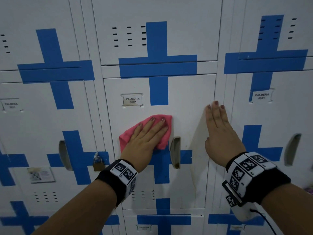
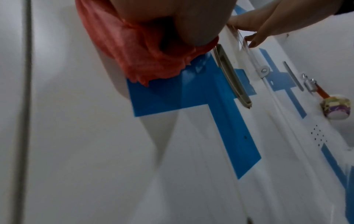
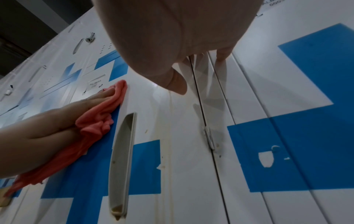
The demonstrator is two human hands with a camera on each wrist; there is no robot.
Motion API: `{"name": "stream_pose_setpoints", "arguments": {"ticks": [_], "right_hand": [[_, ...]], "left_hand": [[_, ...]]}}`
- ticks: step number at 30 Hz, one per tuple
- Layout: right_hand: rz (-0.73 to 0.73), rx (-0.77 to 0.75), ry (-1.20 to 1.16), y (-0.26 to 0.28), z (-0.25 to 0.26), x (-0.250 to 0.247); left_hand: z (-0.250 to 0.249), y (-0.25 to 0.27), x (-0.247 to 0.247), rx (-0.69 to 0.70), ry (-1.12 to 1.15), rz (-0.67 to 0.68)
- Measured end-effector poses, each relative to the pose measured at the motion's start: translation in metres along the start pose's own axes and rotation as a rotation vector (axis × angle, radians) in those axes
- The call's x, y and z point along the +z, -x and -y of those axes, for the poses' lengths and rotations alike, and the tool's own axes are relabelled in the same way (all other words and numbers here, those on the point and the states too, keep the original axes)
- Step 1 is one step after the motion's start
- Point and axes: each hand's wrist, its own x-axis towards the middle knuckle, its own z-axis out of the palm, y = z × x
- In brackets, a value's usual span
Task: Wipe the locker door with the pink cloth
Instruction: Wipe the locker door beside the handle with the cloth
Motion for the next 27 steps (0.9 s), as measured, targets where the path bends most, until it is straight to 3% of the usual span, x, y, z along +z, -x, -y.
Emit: {"name": "stream_pose_setpoints", "arguments": {"ticks": [6, 15, 20, 27], "right_hand": [[-0.003, 0.014, -0.001, 0.0, 0.002, -0.001], [-0.015, 0.015, -0.011, 0.0, 0.002, 0.001], [-0.028, 0.013, -0.015, 0.0, 0.003, 0.004], [-0.055, -0.008, -0.03, -0.001, 0.001, 0.004]], "left_hand": [[-0.021, -0.021, 0.001, -0.172, 0.07, -0.081], [-0.043, -0.058, -0.008, -0.234, 0.003, -0.079], [-0.051, -0.076, -0.018, -0.154, -0.052, -0.035], [-0.054, -0.092, -0.02, 0.071, -0.147, 0.002]]}}
